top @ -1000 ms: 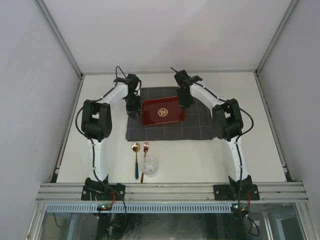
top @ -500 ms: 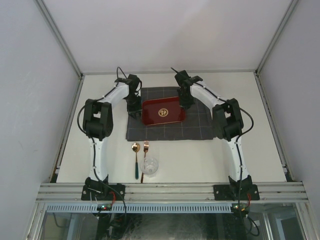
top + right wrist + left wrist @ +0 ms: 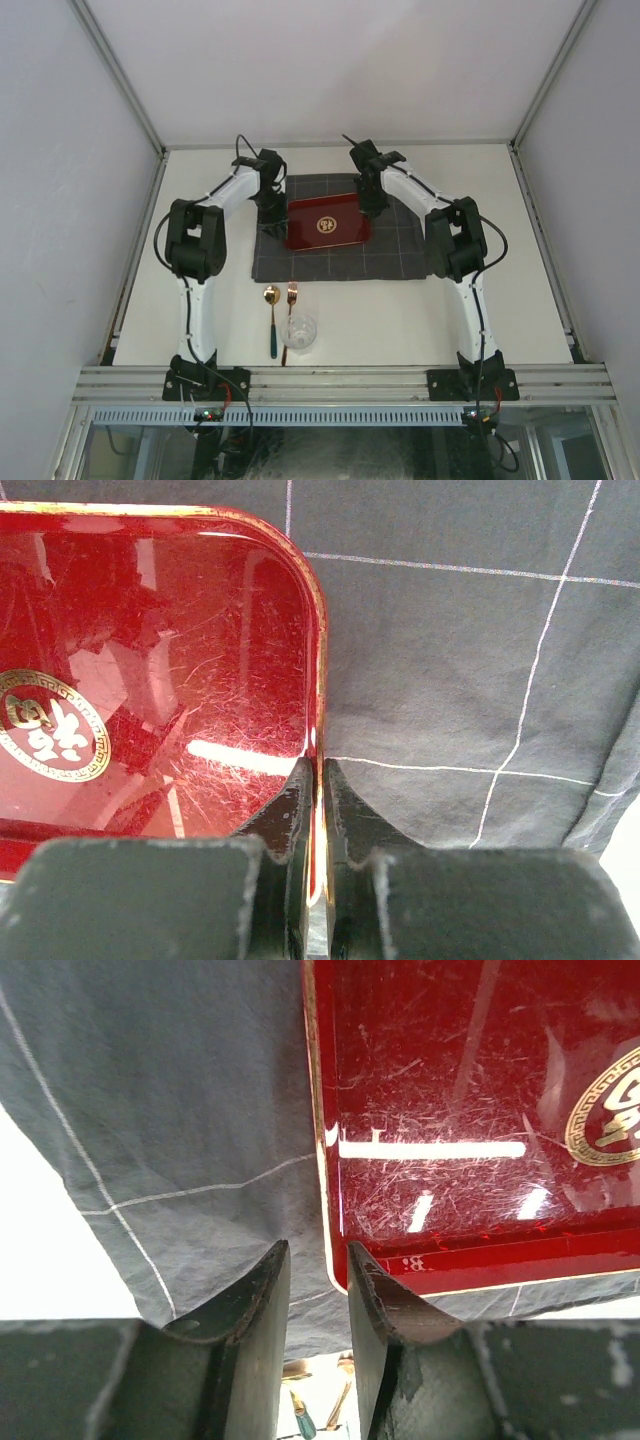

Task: Set the dinner table for one person
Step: Place the plate on the napkin.

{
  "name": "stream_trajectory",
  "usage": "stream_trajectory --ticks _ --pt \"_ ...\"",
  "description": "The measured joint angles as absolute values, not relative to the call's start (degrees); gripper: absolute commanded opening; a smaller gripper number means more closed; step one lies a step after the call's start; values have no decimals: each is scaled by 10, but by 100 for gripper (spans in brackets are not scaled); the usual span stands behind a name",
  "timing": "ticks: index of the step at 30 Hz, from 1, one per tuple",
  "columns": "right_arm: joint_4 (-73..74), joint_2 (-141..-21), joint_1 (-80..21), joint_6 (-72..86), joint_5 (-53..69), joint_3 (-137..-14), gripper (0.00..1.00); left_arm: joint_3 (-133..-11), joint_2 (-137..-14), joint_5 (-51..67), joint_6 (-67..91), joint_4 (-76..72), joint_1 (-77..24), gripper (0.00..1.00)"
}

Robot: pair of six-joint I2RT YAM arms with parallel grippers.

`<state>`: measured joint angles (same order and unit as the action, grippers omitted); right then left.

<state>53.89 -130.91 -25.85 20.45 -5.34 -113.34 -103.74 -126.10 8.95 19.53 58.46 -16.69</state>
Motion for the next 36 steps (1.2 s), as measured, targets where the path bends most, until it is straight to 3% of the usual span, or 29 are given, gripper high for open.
stream_trajectory --ticks 13,18,23,36 --pt "542 -1309 -258 204 -53 -1139 0 -1013 -1260 91 199 577 -173 34" --pt "542 -1309 -258 204 -52 -1139 0 -1019 -1261 92 201 575 -173 20" --pt "542 -1309 -256 203 -49 -1139 0 -1019 -1269 97 204 573 -175 0" --pt "547 -1309 -252 203 -49 -1140 0 -1019 -1267 98 204 572 -180 0"
